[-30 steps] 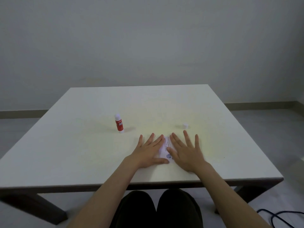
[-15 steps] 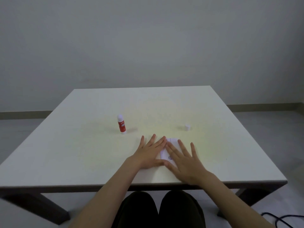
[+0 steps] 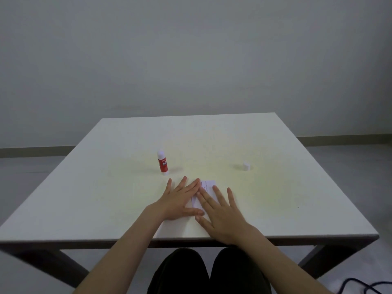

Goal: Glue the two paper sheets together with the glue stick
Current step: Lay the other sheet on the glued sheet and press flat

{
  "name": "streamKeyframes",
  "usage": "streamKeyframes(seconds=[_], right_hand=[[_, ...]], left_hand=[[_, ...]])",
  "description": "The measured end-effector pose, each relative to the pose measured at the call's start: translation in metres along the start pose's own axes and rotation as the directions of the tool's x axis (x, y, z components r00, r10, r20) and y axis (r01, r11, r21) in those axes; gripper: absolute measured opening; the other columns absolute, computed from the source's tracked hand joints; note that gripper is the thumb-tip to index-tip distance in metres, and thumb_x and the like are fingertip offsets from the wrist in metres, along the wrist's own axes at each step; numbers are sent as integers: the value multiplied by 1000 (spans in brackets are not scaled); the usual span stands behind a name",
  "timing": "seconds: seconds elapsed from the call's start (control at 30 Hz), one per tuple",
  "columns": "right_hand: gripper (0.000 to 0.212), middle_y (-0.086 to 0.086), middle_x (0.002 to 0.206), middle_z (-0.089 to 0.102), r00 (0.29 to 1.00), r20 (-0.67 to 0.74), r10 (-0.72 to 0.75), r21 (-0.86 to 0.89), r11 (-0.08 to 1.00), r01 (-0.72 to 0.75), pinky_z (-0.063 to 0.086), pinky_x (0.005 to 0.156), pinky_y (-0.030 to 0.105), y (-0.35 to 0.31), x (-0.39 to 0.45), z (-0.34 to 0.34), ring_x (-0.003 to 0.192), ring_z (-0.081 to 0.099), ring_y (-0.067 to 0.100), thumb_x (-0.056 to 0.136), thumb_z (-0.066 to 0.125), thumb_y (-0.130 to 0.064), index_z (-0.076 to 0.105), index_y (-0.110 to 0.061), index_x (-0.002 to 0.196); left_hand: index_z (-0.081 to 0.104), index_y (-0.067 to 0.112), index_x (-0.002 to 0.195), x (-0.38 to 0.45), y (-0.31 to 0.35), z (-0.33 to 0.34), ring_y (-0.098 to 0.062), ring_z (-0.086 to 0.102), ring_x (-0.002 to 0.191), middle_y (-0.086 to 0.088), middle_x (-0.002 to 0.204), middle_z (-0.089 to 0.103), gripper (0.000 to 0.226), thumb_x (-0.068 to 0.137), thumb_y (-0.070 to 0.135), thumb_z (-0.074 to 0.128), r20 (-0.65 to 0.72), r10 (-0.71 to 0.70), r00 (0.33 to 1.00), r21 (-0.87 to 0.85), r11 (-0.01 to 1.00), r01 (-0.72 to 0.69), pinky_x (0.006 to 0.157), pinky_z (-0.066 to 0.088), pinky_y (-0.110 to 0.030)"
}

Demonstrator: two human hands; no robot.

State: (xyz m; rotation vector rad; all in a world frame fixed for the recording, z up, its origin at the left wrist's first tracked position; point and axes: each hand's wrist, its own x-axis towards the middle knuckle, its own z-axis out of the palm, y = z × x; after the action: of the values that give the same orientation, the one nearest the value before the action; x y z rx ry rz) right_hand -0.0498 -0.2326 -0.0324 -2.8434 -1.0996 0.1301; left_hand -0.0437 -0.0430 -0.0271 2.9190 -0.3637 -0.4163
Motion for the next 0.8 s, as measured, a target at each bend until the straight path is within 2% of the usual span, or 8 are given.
streamKeyframes(seconds=[0.2, 0.3, 0.37, 0.47, 0.57, 0.7, 0.77, 0.8], right_hand=[[77, -20, 155, -20, 976, 110, -189, -24, 981, 193, -31, 107, 52, 19, -10, 2, 141, -30, 18, 81, -6, -70, -13, -33, 147], [62, -23, 155, -19, 987, 146, -69, -30, 997, 74, -25, 111, 55, 41, 1, -13, 142, -29, 20, 93, 6, -59, -14, -36, 147], [63, -19, 156, -18, 989, 143, 19, -39, 999, -14, -23, 112, 56, 46, 7, -21, 143, -28, 20, 95, 10, -56, -15, -32, 147], [72, -15, 157, -19, 989, 115, -92, -66, 993, 100, -28, 111, 52, 28, -2, -13, 142, -29, 19, 90, 7, -64, -14, -28, 148], [72, -22, 153, -21, 969, 126, -211, -29, 976, 216, -34, 107, 48, 19, -15, -1, 141, -32, 16, 85, 0, -69, -13, -34, 148], [60, -23, 156, -15, 988, 152, -28, -26, 999, 33, -22, 113, 55, 39, 1, -21, 142, -28, 20, 95, 9, -56, -11, -37, 148], [65, -19, 157, -15, 992, 128, -21, -39, 999, 26, -21, 114, 55, 33, 5, -22, 143, -27, 21, 93, 8, -60, -10, -32, 149], [69, -18, 156, -15, 991, 118, -69, -33, 997, 74, -22, 113, 55, 26, 5, -18, 143, -28, 20, 90, 5, -64, -9, -31, 149]], left_hand=[[-13, 29, 149, 0, -5, 4, -18, -23, 146, 15, 159, -15, 98, 79, 75, 36, -20, 23, 1000, -5, 1000, -23, 115, -16, -54], [-12, 28, 150, -1, -6, 5, -18, -24, 145, 16, 159, -15, 98, 78, 76, 36, -38, 21, 999, -11, 1000, -22, 114, -18, -53], [-13, 28, 149, -1, -5, 6, -20, -28, 143, 15, 159, -18, 98, 79, 75, 36, -38, 7, 999, -7, 1000, -7, 114, -19, -53], [-13, 27, 149, -1, -6, 5, -23, -30, 143, 13, 159, -20, 99, 78, 77, 35, -31, -19, 999, 10, 1000, 20, 114, -18, -55], [-14, 26, 149, 0, -7, 4, -24, -29, 143, 12, 159, -18, 102, 76, 78, 34, -24, -9, 1000, 32, 999, 10, 114, -18, -55], [-14, 26, 149, 0, -7, 4, -21, -29, 143, 13, 159, -17, 106, 73, 81, 35, -22, -16, 1000, 13, 1000, 16, 114, -18, -55], [-14, 26, 150, 0, -7, 4, -21, -29, 143, 13, 159, -17, 106, 72, 81, 35, -27, -14, 1000, 3, 1000, 14, 114, -19, -54], [-13, 27, 150, 1, -8, 5, -21, -28, 143, 13, 159, -17, 106, 73, 81, 34, -33, -8, 999, 4, 1000, 8, 114, -20, -53]])
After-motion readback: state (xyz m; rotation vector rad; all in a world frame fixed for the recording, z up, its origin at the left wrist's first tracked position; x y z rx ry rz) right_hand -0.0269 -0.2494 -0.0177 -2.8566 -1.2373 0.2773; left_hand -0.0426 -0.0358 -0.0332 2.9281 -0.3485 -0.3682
